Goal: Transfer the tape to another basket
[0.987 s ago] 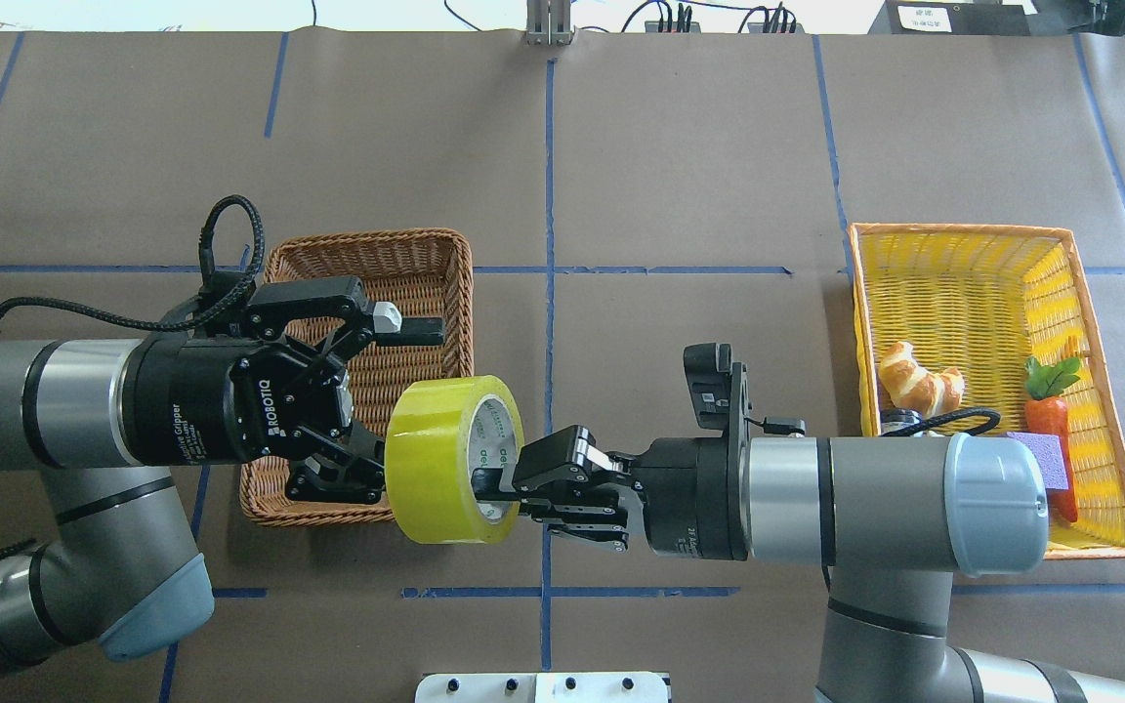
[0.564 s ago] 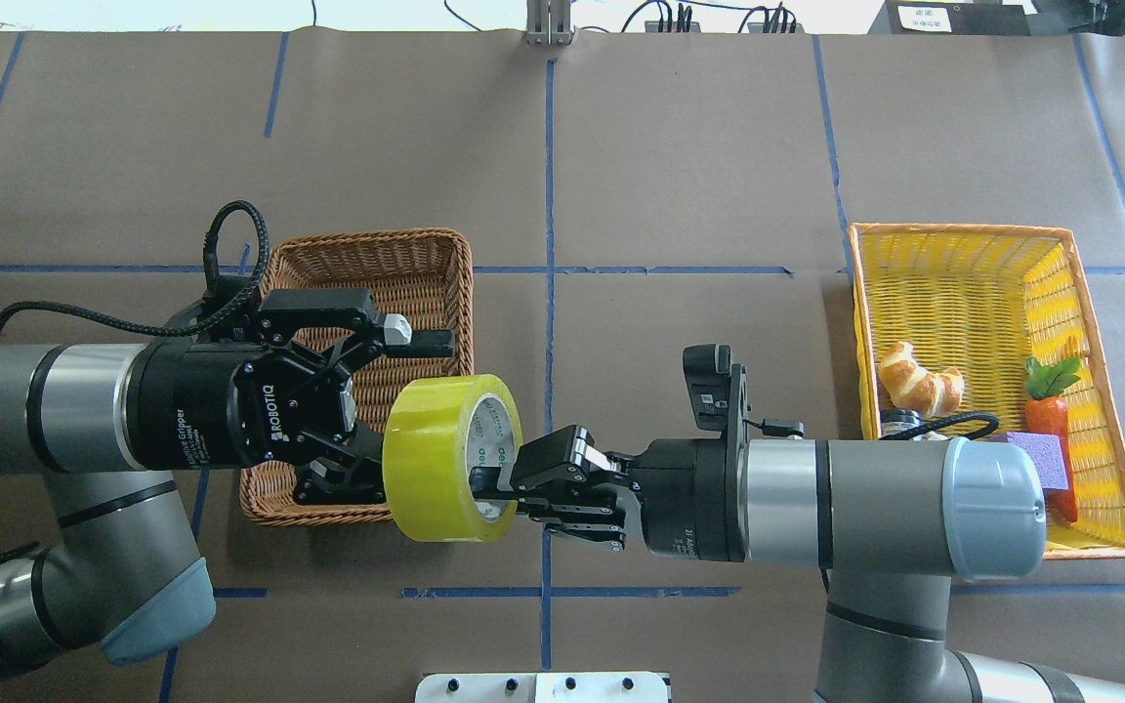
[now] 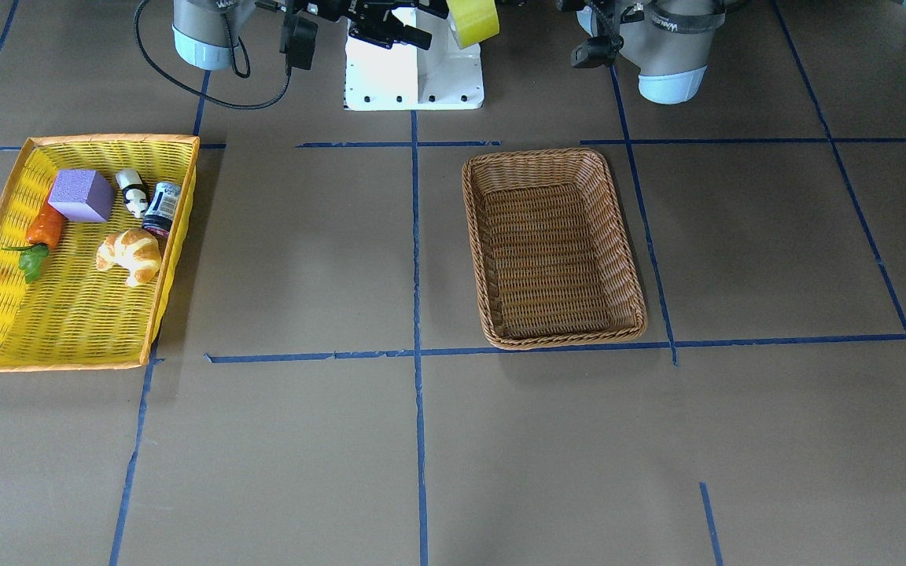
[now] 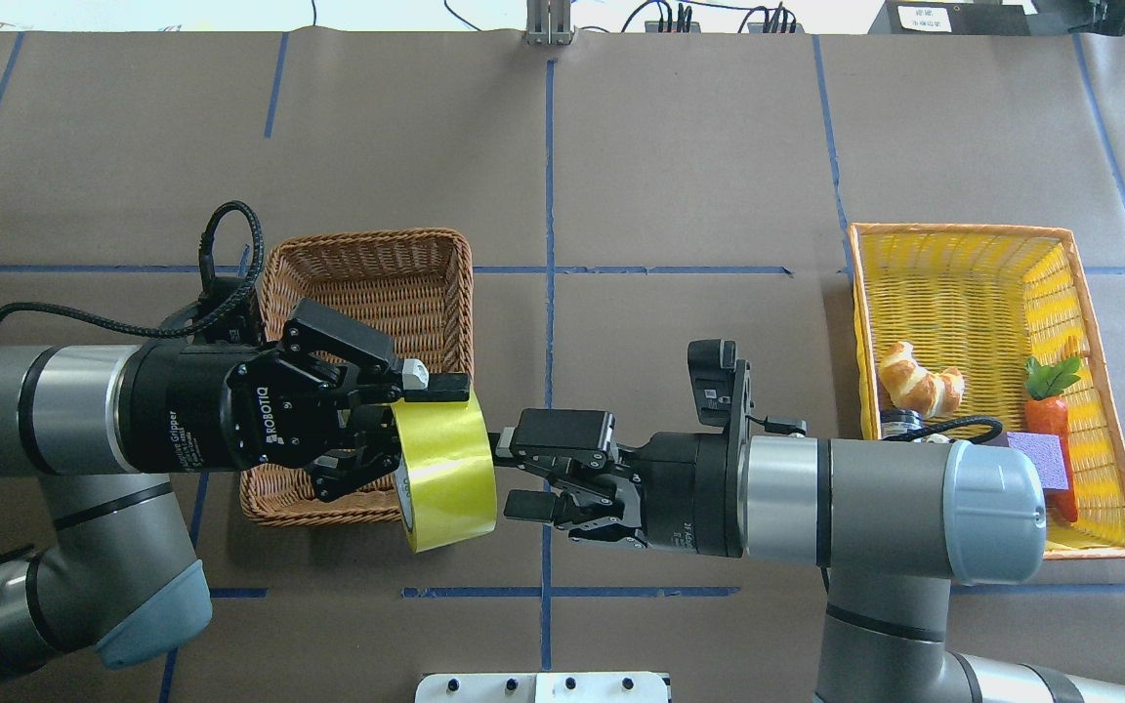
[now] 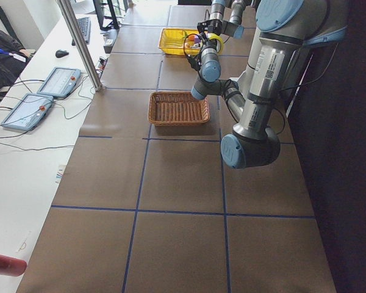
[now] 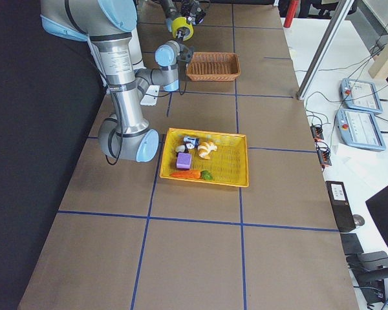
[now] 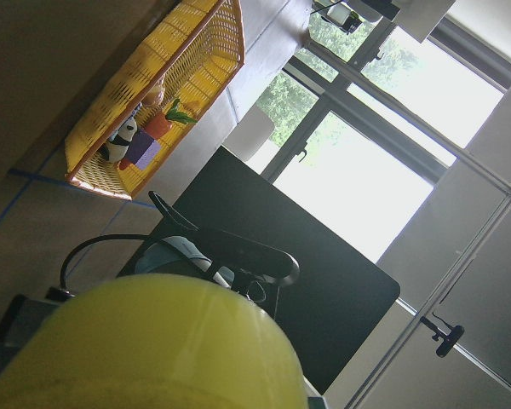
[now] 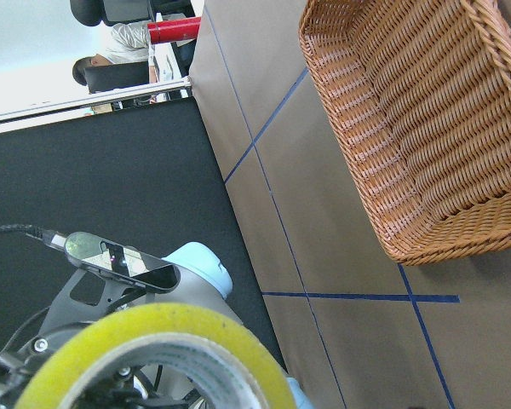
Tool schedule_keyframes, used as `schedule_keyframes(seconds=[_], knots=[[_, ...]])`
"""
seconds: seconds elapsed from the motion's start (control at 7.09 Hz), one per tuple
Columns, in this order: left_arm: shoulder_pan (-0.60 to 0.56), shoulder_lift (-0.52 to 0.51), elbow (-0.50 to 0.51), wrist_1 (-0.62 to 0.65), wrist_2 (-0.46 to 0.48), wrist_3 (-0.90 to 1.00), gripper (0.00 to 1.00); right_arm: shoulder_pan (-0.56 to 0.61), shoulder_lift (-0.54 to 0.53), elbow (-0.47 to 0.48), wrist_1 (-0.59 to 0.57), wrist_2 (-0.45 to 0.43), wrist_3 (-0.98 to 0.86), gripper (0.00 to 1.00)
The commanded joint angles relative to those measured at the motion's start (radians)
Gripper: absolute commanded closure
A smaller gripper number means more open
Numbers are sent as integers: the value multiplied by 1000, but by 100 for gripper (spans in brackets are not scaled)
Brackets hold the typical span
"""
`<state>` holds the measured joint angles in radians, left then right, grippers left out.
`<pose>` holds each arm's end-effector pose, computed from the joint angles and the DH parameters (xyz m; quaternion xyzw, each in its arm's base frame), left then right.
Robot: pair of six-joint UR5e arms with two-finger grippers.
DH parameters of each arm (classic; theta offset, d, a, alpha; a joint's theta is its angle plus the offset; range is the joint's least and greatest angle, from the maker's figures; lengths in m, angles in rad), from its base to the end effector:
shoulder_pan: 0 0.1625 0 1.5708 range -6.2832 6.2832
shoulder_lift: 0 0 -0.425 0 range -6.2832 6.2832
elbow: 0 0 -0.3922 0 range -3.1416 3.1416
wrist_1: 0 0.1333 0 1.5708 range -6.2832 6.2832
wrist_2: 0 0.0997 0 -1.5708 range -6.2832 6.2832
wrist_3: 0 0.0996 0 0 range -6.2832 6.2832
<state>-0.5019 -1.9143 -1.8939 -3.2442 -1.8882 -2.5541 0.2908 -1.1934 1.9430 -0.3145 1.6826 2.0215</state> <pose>0.3453 -0.3061 0.1827 -0.2766 0.8683 -0.1533 0.3822 -0.4358 -0.2580 0.1582 -0.0972 -0.8367 0.1507 0.5176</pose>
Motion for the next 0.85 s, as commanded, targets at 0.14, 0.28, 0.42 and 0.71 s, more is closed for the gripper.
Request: schedule_keyframes(seconds=[0.14,0.28,0.42,0.71], knots=[[-7,12,-19,1,-8,2,98,-4,-2,1,0,-15,-1,1],[-21,24,-30,1,-15,5,98,-2,-2,4,0,-14,-1,1],[-70,43,-21,7,-72,9,98,4,-3,5,-1,-17,-3,1],[-153,40,-14,143,-188,75,98,45,-15,5,-3,-21,-18,1]])
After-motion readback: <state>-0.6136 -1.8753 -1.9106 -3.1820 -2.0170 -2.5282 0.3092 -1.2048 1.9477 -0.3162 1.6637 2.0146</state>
